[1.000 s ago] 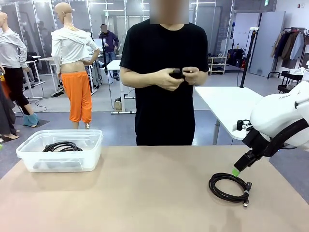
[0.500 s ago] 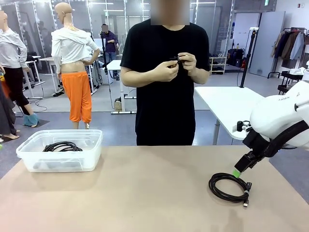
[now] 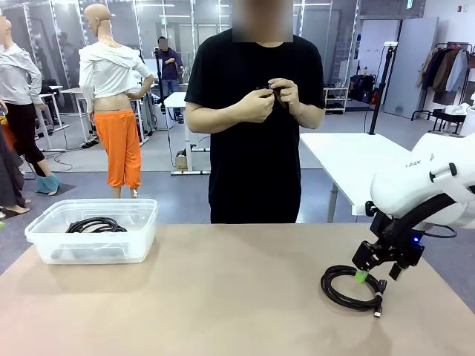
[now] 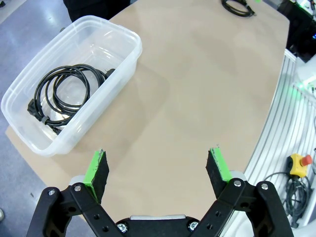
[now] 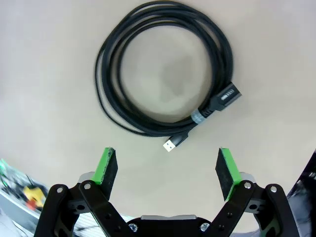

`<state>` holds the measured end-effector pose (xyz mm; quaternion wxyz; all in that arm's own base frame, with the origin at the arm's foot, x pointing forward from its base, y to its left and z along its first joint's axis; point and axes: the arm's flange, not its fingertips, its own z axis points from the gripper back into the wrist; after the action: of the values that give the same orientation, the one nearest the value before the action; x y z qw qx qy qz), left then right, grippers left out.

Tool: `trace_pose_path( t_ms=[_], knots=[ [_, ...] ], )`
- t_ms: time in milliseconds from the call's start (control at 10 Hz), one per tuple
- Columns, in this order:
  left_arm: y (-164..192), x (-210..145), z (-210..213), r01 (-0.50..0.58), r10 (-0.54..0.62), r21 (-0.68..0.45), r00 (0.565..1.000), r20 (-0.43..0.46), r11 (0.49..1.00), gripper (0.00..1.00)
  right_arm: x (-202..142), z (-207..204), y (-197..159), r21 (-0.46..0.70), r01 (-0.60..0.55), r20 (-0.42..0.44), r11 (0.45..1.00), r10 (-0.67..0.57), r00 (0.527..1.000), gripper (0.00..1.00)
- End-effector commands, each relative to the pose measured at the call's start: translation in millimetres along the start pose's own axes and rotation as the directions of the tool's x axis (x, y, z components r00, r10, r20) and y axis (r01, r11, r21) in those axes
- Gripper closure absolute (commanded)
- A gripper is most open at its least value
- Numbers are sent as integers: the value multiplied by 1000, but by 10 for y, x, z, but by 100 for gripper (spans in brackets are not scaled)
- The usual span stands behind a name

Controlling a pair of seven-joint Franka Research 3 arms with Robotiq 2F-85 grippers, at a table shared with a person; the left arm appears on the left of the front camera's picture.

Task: Organize and store the cables.
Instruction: Place the USB Extension Cable into the Organizing box.

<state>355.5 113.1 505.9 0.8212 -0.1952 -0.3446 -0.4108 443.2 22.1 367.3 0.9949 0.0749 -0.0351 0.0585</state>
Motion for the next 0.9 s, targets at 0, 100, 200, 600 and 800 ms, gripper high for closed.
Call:
trace_pose_path(
  t_ms=[0, 100, 200, 600, 800],
  knots=[
    [6, -10, 1, 17, -17, 8, 1000, -8, 1000, 0, 6, -69, 28, -59, 215, 31, 975, -214, 976, 0],
    [6, -10, 1, 17, -17, 8, 1000, -8, 1000, 0, -21, -142, -43, -85, 293, 28, 952, -291, 956, 0],
    [6, -10, 1, 17, -17, 8, 1000, -8, 1000, 0, -45, -186, -105, -95, 362, 28, 927, -361, 932, 0],
    [6, -10, 1, 17, -17, 8, 1000, -8, 1000, 0, 11, -349, -214, 3, 496, 6, 868, -496, 868, 0],
    [6, -10, 1, 17, -17, 8, 1000, -8, 1000, 0, 86, -435, -258, -31, 523, -2, 852, -523, 852, 0]
  ],
)
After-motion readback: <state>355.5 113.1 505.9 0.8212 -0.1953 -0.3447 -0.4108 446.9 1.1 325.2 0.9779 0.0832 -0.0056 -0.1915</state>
